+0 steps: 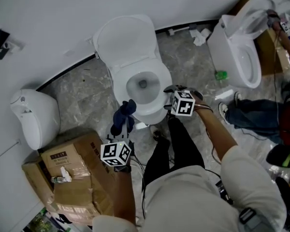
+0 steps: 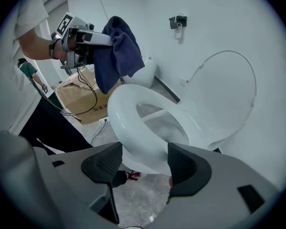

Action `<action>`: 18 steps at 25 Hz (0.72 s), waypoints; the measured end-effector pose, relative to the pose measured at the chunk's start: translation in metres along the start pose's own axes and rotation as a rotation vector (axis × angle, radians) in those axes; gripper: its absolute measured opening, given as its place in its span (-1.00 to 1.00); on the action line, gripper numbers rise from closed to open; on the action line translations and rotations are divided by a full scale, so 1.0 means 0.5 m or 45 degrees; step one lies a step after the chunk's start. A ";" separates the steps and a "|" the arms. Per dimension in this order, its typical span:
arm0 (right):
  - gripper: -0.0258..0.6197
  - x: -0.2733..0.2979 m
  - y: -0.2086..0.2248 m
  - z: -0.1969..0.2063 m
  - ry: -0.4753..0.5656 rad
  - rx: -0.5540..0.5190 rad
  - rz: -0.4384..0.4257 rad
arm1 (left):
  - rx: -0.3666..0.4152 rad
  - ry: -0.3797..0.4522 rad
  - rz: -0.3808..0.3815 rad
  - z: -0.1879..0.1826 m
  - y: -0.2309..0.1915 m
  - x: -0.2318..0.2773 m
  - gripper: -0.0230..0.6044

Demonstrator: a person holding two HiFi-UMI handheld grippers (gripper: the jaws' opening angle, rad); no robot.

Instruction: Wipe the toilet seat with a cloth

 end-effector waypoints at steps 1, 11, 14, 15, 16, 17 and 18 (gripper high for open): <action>0.00 0.005 -0.003 0.005 0.006 0.006 -0.015 | -0.008 -0.008 0.006 0.008 0.004 0.007 -0.81; 0.05 0.062 -0.036 0.052 -0.024 0.034 -0.120 | -0.008 -0.073 0.048 0.049 0.028 0.059 -0.81; 0.05 0.085 -0.046 0.066 -0.034 0.046 -0.154 | -0.007 -0.071 0.039 0.050 0.022 0.067 -0.81; 0.05 0.092 -0.048 0.071 -0.027 0.057 -0.166 | -0.009 -0.069 0.037 0.051 0.020 0.070 -0.81; 0.05 0.099 -0.050 0.078 -0.016 0.072 -0.179 | -0.011 -0.067 0.035 0.053 0.020 0.073 -0.81; 0.05 0.106 -0.051 0.085 -0.001 0.092 -0.193 | -0.014 -0.067 0.034 0.056 0.020 0.078 -0.81; 0.05 0.113 -0.052 0.093 0.016 0.115 -0.204 | -0.016 -0.069 0.034 0.061 0.019 0.083 -0.81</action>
Point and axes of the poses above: the fingertips, and each gripper's own axes: x forward along the fingers, y to its right, z out of its underside, the point moved 9 cm from there along -x, backward along the fingers, and after that the axes turned 12 degrees about -z, right-handed, at the moved point
